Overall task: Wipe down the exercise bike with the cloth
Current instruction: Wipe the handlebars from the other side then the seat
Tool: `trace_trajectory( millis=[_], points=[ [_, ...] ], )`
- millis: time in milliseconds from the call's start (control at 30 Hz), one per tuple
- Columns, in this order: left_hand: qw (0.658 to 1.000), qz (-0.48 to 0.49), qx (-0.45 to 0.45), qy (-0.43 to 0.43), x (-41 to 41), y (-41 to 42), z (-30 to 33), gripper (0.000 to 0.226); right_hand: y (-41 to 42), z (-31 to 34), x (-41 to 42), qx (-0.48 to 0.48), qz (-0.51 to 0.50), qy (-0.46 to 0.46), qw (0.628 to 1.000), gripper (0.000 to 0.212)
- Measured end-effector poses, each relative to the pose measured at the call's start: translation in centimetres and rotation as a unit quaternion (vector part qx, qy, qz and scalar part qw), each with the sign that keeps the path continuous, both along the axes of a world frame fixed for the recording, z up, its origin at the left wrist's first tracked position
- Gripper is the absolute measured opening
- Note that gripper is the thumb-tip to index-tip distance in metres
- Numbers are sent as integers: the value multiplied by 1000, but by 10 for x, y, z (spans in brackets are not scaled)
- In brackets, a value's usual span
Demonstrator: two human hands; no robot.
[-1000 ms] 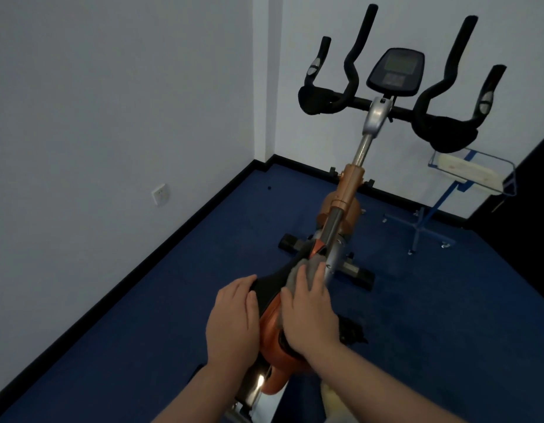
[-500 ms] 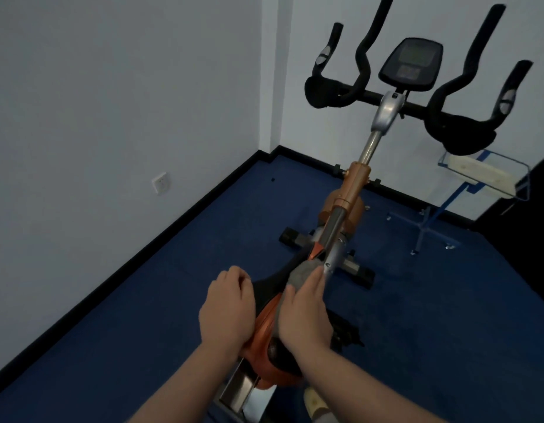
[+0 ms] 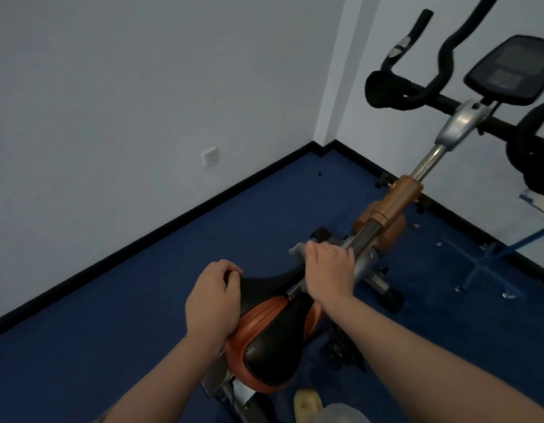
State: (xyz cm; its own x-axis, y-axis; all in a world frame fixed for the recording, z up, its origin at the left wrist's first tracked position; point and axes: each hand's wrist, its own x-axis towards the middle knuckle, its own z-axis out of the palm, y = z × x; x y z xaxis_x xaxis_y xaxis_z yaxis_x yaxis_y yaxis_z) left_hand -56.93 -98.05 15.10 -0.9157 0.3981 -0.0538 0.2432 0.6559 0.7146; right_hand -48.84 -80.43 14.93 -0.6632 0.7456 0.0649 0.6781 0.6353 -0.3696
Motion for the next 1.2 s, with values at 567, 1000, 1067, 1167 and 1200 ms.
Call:
trace_trajectory(
  millis=[567,1000,1067,1167,1200],
  points=[
    [962,241,114,-57,124,0,-11,68,1,11,-17,98,471,-171,860,36],
    [959,238,115,-104,162,-13,-16,82,-38,18,-50,41,766,-60,638,47],
    [964,228,99,-98,162,-16,-16,85,-19,17,-43,44,787,-56,612,45],
    [966,217,88,-105,160,-20,-12,92,-12,17,-46,-43,740,-77,666,44],
    [968,210,83,-107,157,-22,-12,95,-17,18,-50,-76,702,-93,702,43]
  ],
)
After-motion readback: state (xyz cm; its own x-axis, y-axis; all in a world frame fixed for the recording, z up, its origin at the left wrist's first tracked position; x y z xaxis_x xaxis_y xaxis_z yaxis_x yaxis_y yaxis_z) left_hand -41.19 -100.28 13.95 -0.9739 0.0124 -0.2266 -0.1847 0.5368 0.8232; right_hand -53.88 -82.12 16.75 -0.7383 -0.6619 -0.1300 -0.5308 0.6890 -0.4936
